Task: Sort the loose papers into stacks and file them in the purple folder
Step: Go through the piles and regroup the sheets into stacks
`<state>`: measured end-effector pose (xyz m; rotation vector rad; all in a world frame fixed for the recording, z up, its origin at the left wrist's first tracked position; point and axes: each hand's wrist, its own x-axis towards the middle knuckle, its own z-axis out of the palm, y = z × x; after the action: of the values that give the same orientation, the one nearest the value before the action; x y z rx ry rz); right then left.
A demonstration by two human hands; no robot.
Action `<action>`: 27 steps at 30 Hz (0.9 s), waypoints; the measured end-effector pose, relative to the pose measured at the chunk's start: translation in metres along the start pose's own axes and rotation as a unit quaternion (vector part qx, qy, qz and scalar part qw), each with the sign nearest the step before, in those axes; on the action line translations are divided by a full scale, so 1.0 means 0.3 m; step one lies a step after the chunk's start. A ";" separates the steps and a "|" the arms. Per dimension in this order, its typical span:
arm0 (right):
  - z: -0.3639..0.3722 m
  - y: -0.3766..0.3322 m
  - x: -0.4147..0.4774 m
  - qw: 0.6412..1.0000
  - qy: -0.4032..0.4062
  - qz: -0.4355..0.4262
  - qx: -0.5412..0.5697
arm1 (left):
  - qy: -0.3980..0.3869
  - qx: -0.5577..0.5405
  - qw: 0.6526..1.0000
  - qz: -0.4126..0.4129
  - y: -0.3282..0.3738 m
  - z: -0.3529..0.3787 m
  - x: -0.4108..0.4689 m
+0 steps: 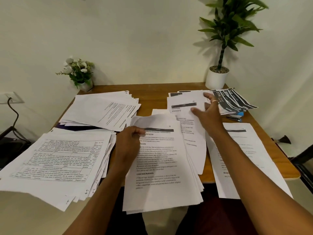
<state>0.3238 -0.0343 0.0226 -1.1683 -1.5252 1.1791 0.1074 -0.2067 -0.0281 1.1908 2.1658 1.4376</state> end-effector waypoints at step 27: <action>-0.040 -0.100 0.066 0.960 0.238 -0.031 0.145 | -0.094 -0.105 0.989 -0.041 -0.093 -0.009 -0.075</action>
<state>0.3264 -0.0163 0.0559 -1.0953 -0.9817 0.9523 0.1064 -0.2300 -0.0554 1.1015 1.8642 1.4179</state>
